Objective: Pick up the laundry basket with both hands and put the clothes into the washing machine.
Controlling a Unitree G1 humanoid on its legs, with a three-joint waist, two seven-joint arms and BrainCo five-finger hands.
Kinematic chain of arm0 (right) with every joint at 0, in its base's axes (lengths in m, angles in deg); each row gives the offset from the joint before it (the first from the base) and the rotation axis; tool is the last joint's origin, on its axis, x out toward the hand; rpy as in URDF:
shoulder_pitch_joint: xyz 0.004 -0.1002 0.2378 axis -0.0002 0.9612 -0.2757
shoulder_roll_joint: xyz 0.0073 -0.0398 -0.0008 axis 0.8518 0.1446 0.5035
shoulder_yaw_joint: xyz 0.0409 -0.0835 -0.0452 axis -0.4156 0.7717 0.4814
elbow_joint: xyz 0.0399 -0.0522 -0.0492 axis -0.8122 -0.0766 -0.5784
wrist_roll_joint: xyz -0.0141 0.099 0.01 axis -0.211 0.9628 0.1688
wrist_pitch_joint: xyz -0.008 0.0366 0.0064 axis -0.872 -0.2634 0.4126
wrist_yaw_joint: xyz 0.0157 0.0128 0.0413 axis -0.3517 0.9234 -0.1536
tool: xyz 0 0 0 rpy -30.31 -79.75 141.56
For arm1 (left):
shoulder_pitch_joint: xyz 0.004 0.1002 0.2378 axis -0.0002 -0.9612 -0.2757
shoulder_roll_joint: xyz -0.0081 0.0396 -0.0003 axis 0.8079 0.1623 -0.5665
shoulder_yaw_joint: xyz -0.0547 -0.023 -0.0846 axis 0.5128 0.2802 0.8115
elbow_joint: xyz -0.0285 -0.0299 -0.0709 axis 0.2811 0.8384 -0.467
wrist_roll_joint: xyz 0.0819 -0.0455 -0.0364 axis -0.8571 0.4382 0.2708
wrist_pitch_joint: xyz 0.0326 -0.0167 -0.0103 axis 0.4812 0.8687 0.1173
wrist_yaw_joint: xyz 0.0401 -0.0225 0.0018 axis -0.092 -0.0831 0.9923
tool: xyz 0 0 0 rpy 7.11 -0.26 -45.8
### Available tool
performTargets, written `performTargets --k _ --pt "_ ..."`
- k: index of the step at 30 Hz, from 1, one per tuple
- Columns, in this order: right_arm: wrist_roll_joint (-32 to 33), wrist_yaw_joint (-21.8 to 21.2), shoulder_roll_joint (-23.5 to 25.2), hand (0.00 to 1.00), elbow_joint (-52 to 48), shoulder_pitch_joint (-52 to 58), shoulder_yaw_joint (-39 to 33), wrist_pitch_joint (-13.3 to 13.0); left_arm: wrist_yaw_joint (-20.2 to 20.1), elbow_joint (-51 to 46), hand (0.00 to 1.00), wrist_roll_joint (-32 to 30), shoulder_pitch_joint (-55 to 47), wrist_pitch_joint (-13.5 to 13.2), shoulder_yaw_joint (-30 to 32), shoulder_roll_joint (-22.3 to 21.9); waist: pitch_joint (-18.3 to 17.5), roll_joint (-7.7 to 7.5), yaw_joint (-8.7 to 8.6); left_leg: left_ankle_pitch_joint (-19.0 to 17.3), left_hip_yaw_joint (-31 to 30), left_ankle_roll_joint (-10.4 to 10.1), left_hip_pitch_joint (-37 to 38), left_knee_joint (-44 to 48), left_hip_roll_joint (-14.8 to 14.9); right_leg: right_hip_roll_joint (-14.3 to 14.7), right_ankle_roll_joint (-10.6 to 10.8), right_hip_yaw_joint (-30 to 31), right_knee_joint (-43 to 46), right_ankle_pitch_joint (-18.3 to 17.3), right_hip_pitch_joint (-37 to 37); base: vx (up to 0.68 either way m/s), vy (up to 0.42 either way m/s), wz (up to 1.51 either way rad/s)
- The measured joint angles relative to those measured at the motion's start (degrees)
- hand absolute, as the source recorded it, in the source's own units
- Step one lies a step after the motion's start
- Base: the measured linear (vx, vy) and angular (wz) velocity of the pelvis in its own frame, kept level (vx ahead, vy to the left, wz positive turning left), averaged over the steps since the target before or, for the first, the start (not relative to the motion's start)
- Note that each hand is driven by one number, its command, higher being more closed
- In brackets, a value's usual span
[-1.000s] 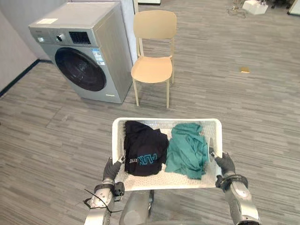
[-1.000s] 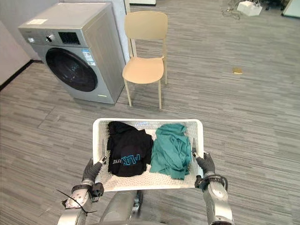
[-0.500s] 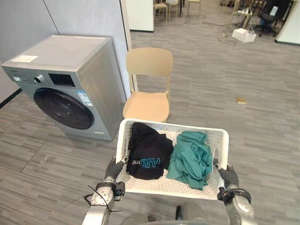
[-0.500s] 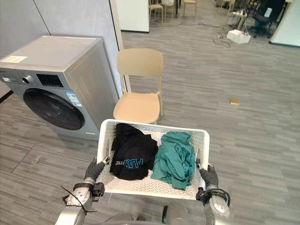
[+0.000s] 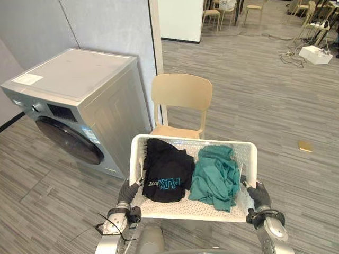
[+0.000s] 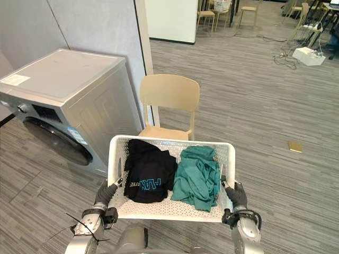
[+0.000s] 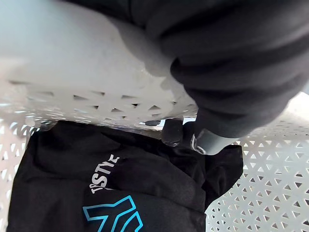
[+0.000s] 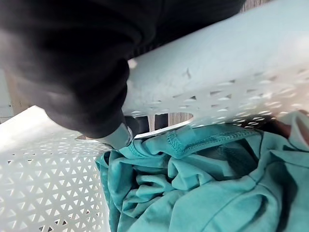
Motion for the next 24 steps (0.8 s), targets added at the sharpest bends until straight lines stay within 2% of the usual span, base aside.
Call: performTargets --k 1,2,3,4,5,6,8,9,11,13,16,18,20,21,22,24 --pt "0.7 0.0 -0.8 1.00 1.2 -1.2 0.7 0.0 0.3 0.1 1.00 0.0 0.0 -0.3 0.0 0.2 -0.1 0.00 -0.03 0.7 -0.9 -0.5 1.3 -12.7 -0.2 -1.0 1.4 1.0 -0.4 -0.8 0.5 0.31 0.139 -0.34" --pt "1.0 0.0 -1.5 1.00 1.9 -1.9 1.2 -0.1 0.7 0.1 1.00 0.0 0.1 -0.4 0.0 0.1 -0.4 0.54 -0.45 1.6 -2.6 -1.9 1.4 -19.8 -0.4 -1.4 2.7 1.5 -0.6 -1.6 0.6 0.43 0.267 -0.43" --pt "1.3 0.0 -2.3 1.00 3.0 -2.1 1.3 -0.1 1.0 1.1 1.00 0.0 0.3 -0.4 -0.2 -0.6 -1.2 1.75 -0.56 6.0 -4.6 -2.6 2.0 -26.9 -0.7 -1.7 4.8 2.5 -0.7 -2.9 0.9 0.36 0.276 -0.32" --pt "1.3 0.0 -2.6 1.00 3.5 -2.1 1.3 -0.1 1.0 1.8 1.00 0.0 0.2 -0.4 -0.4 -0.8 -1.6 2.34 -0.57 9.0 -4.8 -3.1 2.5 -28.3 -0.7 -1.8 5.9 2.9 -0.7 -3.5 1.6 0.31 0.274 -0.30" --pt "1.3 -0.1 -3.2 1.00 4.2 -1.8 1.3 0.0 1.0 2.9 1.00 0.0 0.1 -0.4 -0.8 -1.1 -2.2 3.22 -0.59 14.2 -4.8 -3.1 3.4 -29.6 -0.9 -1.8 7.2 3.5 -0.8 -4.3 2.6 0.24 0.268 -0.17" --pt "0.9 0.0 -2.1 1.00 6.9 -2.3 1.3 0.2 1.1 4.5 1.00 0.0 0.6 -0.3 -0.9 0.1 -3.1 0.70 -0.64 14.2 -3.8 -5.0 4.2 -29.2 -3.3 -4.6 8.6 4.1 -0.7 -5.2 3.4 0.30 0.281 -0.10" --pt "0.9 -0.1 -0.6 1.00 8.4 -2.8 1.3 0.2 0.9 4.4 1.00 0.1 0.9 -0.2 -1.3 2.7 -4.5 -3.16 -0.53 14.4 -2.0 -3.7 4.5 -31.6 -6.2 -8.2 10.0 4.2 -0.8 -5.0 2.2 0.30 0.214 -0.04" --pt "0.9 -0.1 -0.3 1.00 9.4 -4.1 1.3 0.2 1.0 4.3 1.00 0.1 1.9 -0.2 -1.5 3.7 -4.4 -4.30 -0.43 14.8 -0.9 -3.0 4.5 -32.6 -7.6 -9.6 11.5 4.5 -1.1 -3.8 1.5 0.25 0.180 -0.08" --pt "0.9 0.0 -0.4 1.00 11.3 -6.8 1.2 0.2 1.4 3.9 1.00 0.1 3.3 -0.2 -2.0 4.9 -4.4 -4.42 -0.26 15.4 0.6 -1.8 4.5 -33.6 -8.7 -11.1 13.0 5.3 -1.2 -2.0 0.6 0.20 0.229 -0.09" --pt "1.9 0.1 -0.7 1.00 13.3 -10.6 1.2 0.0 2.4 3.2 1.00 0.4 6.1 -0.2 -2.6 6.4 -3.7 -3.85 -0.20 15.9 1.2 -1.1 4.1 -34.6 -9.3 -11.8 13.2 5.6 -1.0 -0.9 -0.9 0.04 0.175 -0.09" --pt "5.3 1.3 -3.2 1.00 16.9 -20.8 1.2 -0.4 4.4 4.0 1.00 1.2 16.0 -0.3 -3.5 8.5 -0.3 -3.02 1.29 17.6 2.7 0.3 -0.6 -35.4 -9.0 -11.8 13.2 6.3 -1.3 -0.8 -6.0 -0.13 0.120 -0.20" --pt "6.5 1.9 -5.5 1.00 20.3 -28.3 1.4 -0.4 5.7 7.5 1.00 2.2 23.3 -0.7 -3.8 9.2 2.6 -2.90 1.31 19.9 3.5 0.5 -2.8 -37.8 -8.8 -11.8 13.3 7.2 -1.9 -0.7 -9.2 -0.22 0.065 -0.16" --pt "7.5 3.4 -8.0 1.00 23.7 -35.3 2.0 0.1 7.3 13.5 1.00 4.9 31.7 -0.7 -4.5 10.0 5.8 -2.68 1.12 22.5 3.7 0.5 -4.5 -41.2 -8.4 -11.4 14.2 7.7 -1.9 0.1 -12.7 -0.25 0.083 -0.12" --pt "7.6 3.8 -9.2 1.00 25.5 -38.6 2.0 0.2 7.3 16.9 1.00 5.8 36.1 -1.0 -5.0 10.5 8.6 -2.56 1.05 23.0 3.9 0.5 -4.4 -42.3 -8.2 -11.2 14.4 7.8 -1.8 0.6 -13.3 -0.19 0.073 -0.08" --pt "7.7 3.9 -9.9 1.00 27.2 -40.9 2.2 0.2 7.3 19.4 1.00 6.2 38.9 -1.3 -5.3 10.8 9.8 -2.50 1.10 23.5 4.0 0.7 -4.9 -42.4 -8.0 -11.1 14.4 7.9 -1.4 0.9 -14.0 -0.22 0.076 -0.15" --pt "8.5 5.5 -12.2 1.00 36.9 -53.0 4.2 1.4 7.8 30.2 1.00 9.3 50.6 -1.5 -6.1 12.5 14.1 -2.34 0.90 25.6 3.9 0.7 -7.4 -42.8 -7.5 -10.6 14.8 8.6 0.5 1.6 -17.9 -0.21 0.073 -0.13"
